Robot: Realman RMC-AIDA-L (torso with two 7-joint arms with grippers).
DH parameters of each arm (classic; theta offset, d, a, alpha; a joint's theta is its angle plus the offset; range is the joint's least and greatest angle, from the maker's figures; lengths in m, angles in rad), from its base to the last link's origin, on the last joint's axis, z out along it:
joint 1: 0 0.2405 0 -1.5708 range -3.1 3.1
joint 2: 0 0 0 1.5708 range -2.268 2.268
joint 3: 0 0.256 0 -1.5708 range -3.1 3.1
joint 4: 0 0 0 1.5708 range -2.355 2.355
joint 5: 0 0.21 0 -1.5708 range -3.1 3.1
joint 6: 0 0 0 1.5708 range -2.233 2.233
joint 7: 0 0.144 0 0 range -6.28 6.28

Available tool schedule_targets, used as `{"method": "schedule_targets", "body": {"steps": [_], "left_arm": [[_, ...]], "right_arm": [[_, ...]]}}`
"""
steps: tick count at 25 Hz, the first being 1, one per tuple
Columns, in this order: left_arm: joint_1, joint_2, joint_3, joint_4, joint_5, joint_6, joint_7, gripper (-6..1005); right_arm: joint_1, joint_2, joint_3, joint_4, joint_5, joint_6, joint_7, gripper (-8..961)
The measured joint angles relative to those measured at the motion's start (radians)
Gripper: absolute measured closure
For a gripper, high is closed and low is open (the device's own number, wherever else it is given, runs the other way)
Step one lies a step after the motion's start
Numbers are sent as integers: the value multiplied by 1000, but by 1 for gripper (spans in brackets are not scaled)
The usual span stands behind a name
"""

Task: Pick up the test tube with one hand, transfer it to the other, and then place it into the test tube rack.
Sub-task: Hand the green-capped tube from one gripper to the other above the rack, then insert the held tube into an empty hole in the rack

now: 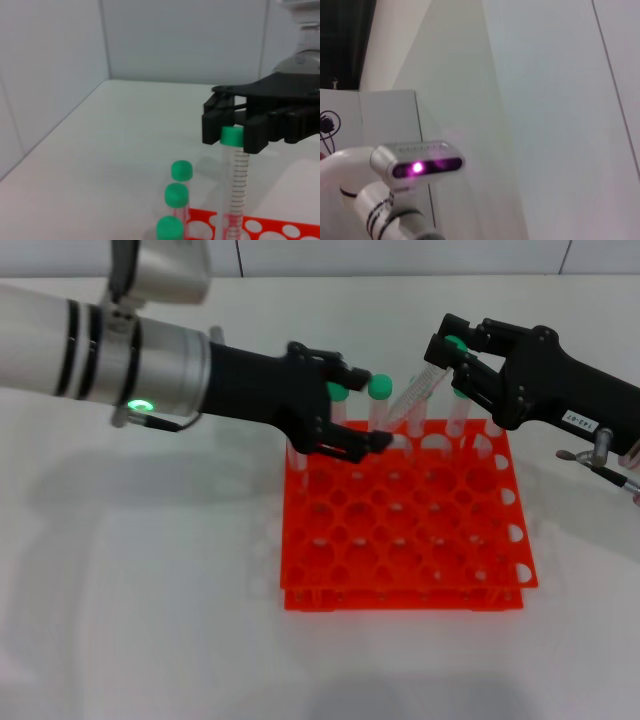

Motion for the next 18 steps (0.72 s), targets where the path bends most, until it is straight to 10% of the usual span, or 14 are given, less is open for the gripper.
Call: {"method": "schedule_targets", "body": {"steps": [7, 18], "left_arm": [[143, 1, 3, 329, 27, 103, -237, 104], [380, -1, -5, 656, 119, 146, -448, 104]], "right_arm": [[-9, -7, -4, -9, -8, -27, 12, 704], [-51, -10, -92, -176, -12, -17, 147, 704]]}}
